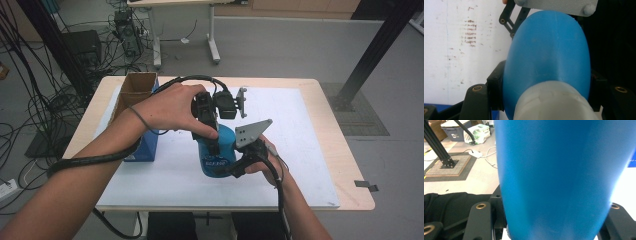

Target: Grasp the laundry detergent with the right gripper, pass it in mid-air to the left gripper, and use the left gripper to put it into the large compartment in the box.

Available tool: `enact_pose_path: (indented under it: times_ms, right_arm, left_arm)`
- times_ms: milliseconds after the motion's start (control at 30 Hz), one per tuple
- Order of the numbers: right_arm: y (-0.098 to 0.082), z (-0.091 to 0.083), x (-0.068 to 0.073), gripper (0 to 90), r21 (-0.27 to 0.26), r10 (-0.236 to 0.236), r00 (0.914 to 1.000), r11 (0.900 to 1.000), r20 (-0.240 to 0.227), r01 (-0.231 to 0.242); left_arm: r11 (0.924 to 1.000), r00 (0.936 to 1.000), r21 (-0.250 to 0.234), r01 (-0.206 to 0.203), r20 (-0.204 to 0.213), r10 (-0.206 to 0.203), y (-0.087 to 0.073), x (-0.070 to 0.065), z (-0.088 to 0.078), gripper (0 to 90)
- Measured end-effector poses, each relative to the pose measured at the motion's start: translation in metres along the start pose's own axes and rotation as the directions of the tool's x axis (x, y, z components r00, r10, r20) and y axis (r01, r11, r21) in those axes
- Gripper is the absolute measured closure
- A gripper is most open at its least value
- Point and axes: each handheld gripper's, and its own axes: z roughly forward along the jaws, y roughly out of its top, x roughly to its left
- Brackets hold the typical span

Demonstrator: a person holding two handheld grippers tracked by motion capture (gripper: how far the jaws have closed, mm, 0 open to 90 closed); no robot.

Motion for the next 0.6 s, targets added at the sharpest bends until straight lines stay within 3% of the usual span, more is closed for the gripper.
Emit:
enact_pose_path:
  times_ms: [600]
  right_arm:
    - [-0.0015, -0.0010, 0.0005, 40.6, -0.013, -0.002, 1.0000, 1.000, -0.001, 0.002]
  left_arm:
    - [1.0000, 1.0000, -0.006, 0.006, -0.003, -0.006, 0.0006, -0.0019, -0.0021, 36.7]
